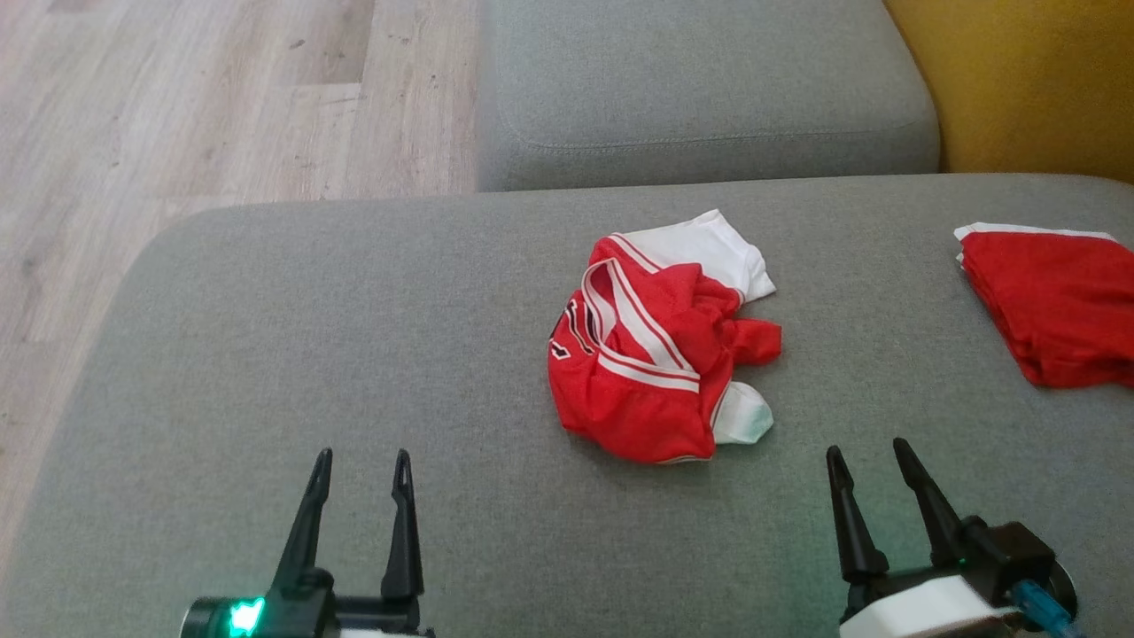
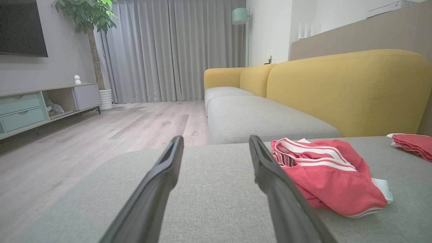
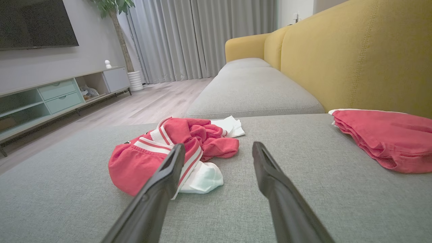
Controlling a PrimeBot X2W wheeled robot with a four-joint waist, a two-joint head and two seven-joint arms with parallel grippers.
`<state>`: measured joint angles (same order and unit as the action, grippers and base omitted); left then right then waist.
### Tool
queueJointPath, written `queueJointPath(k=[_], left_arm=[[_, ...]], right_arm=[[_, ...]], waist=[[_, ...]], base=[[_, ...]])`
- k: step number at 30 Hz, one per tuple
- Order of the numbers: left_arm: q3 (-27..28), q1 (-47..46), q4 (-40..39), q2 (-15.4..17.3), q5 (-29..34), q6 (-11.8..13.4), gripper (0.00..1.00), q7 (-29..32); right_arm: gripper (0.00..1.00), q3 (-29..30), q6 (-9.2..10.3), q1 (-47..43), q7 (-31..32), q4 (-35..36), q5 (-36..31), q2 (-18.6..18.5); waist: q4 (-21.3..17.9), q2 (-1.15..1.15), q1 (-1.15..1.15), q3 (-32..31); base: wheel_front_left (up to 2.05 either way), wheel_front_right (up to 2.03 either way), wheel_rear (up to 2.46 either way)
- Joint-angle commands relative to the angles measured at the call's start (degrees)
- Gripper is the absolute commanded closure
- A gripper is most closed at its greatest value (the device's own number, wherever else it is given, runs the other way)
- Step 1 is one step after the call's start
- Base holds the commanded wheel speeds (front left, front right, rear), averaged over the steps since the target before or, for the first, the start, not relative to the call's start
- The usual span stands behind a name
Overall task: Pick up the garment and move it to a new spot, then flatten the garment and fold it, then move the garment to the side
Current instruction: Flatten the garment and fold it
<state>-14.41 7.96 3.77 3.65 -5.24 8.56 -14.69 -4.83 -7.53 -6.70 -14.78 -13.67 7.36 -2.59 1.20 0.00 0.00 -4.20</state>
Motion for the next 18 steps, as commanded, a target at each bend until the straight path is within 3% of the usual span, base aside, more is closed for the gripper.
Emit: queueJointPath(k=[1, 18], left_arm=[[2.40, -0.98, -1.49, -0.55, -0.12, -0.11, 0.00, -0.30], [1.99, -1.65, -0.67, -0.76, -0.80, -0.96, 0.00, -0.30]], right_arm=[[0.00, -1.39, 0.04, 0.88, -0.22, 2.05, 0.33, -0.29], [0.00, -2.11, 0.04, 1.01, -0.22, 2.18, 0.14, -0.29]], waist=[[0.05, 0.00, 0.00, -0.06], [-0.96, 0.00, 0.00, 0.77]], base=[[0.00, 0.00, 0.00], [0.00, 0.00, 0.00]])
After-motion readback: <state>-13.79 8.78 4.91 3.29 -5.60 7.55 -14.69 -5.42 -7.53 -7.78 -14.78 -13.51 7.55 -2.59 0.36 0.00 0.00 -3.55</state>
